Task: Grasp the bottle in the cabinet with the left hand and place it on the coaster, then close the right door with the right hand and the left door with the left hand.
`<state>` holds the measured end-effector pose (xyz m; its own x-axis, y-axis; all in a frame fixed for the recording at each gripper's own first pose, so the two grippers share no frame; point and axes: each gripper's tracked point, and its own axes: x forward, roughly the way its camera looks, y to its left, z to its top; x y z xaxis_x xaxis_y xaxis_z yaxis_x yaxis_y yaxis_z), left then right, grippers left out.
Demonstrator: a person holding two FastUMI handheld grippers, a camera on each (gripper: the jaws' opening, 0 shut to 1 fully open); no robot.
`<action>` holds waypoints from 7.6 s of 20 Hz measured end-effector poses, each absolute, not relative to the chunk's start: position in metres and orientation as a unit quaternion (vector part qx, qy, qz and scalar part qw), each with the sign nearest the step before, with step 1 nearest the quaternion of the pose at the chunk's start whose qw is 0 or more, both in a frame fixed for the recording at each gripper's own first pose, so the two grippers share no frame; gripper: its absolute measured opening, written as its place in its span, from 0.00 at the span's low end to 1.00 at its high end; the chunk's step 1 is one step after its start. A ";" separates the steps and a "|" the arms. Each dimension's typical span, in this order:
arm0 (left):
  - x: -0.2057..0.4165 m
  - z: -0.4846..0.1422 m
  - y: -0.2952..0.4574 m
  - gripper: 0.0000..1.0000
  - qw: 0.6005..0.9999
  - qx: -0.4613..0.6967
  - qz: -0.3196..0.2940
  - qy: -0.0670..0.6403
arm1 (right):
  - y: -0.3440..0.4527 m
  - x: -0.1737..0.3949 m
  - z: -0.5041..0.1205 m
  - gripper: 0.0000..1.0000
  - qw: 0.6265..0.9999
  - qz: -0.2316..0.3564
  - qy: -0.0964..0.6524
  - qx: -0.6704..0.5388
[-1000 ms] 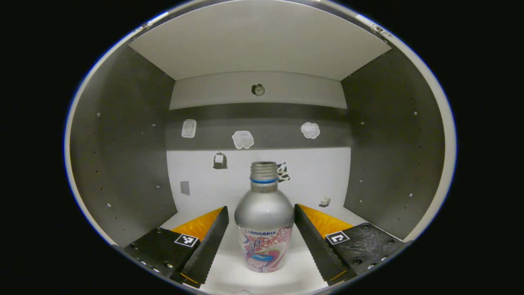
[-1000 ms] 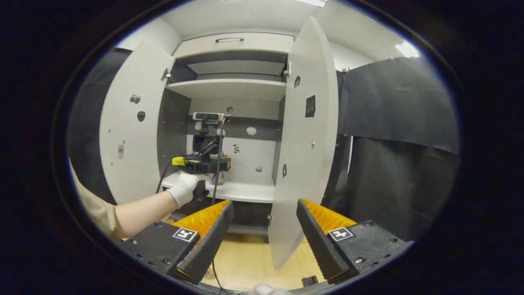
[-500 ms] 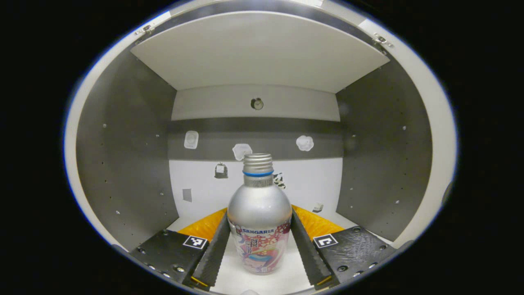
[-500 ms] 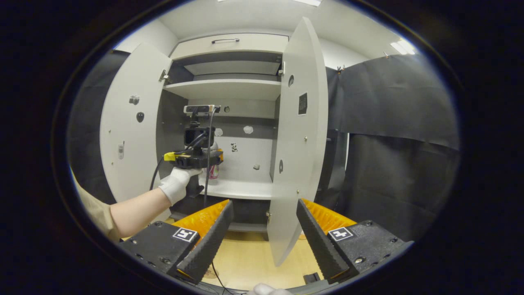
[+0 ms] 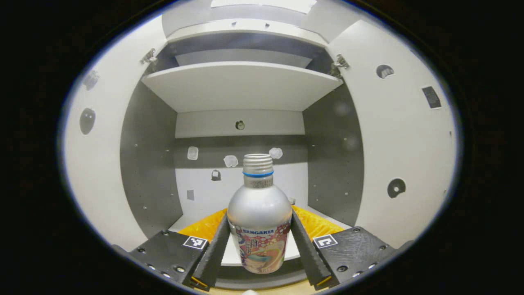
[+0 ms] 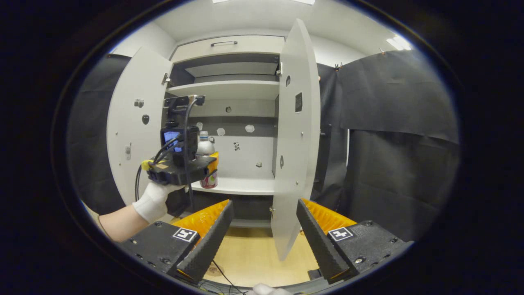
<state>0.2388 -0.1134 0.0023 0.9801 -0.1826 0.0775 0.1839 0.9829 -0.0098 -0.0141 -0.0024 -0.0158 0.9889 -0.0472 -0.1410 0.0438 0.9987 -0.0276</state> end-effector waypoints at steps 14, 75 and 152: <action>0.108 -0.089 -0.126 0.80 0.988 -0.028 -0.149 -0.011 | -0.024 -0.039 -0.034 1.00 0.995 -0.050 0.085 -0.003; 0.050 -0.115 -0.080 0.97 0.989 -0.025 -0.143 -0.009 | -0.017 -0.043 -0.072 1.00 0.991 -0.027 0.133 0.010; 0.009 -0.043 0.002 0.96 0.996 -0.047 -0.058 0.058 | -0.033 0.047 -0.006 0.96 0.998 0.031 0.060 -0.020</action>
<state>0.0092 0.0022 -0.0426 0.9867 -0.1204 -0.1094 0.1096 0.9890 -0.0996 0.0473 -0.0334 -0.0061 0.9909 0.0603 -0.1201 -0.0650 0.9972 -0.0358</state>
